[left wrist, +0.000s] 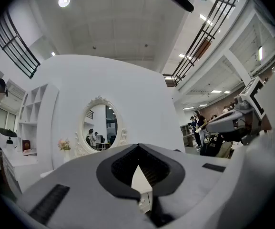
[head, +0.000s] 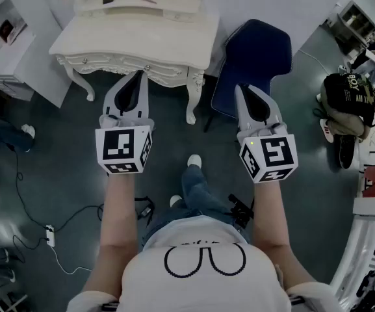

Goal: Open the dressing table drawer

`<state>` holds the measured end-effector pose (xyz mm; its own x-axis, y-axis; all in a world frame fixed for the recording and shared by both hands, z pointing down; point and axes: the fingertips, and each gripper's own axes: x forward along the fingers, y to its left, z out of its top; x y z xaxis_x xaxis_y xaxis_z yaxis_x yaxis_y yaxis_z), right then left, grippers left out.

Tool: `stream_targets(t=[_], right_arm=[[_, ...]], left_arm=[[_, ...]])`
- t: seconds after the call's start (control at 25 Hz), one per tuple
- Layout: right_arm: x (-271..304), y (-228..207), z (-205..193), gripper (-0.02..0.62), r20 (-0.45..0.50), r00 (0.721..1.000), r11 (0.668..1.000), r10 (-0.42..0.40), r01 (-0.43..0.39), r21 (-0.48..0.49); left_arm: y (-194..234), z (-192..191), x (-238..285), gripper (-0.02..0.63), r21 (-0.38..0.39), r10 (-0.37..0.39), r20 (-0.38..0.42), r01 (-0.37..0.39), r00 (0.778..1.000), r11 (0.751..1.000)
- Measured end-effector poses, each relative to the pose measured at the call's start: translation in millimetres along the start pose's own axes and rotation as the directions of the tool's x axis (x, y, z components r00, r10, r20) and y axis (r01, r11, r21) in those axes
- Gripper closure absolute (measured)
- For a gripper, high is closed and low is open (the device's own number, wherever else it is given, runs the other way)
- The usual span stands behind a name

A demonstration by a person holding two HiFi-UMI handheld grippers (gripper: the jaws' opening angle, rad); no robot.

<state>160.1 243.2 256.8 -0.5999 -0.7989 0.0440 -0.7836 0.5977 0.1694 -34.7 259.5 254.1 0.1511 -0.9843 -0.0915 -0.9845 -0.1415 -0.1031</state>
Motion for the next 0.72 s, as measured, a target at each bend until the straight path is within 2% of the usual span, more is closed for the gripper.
stream_targets(t=[0.2, 0.44, 0.72], right_arm=[[10.5, -21.6, -2.3, 0.598, 0.020, 1.000, 1.000, -0.020, 0.019, 0.023], [56.2, -52.7, -21.9, 0.598, 0.019, 0.999, 0.998, -0.042, 0.041, 0.051], [129.1, -89.1, -23.5, 0.598, 0.032, 0.999, 0.997, 0.013, -0.015, 0.072]], left_arm=[[-6.6, -7.7, 24.0, 0.607, 0.001, -0.002, -0.013, 0.002, 1.000, 1.000], [4.4, -26.5, 73.0, 0.607, 0.021, 0.002, -0.040, -0.001, 0.999, 1.000], [22.5, -30.2, 149.8, 0.607, 0.035, 0.035, -0.042, -0.034, 0.999, 0.999]])
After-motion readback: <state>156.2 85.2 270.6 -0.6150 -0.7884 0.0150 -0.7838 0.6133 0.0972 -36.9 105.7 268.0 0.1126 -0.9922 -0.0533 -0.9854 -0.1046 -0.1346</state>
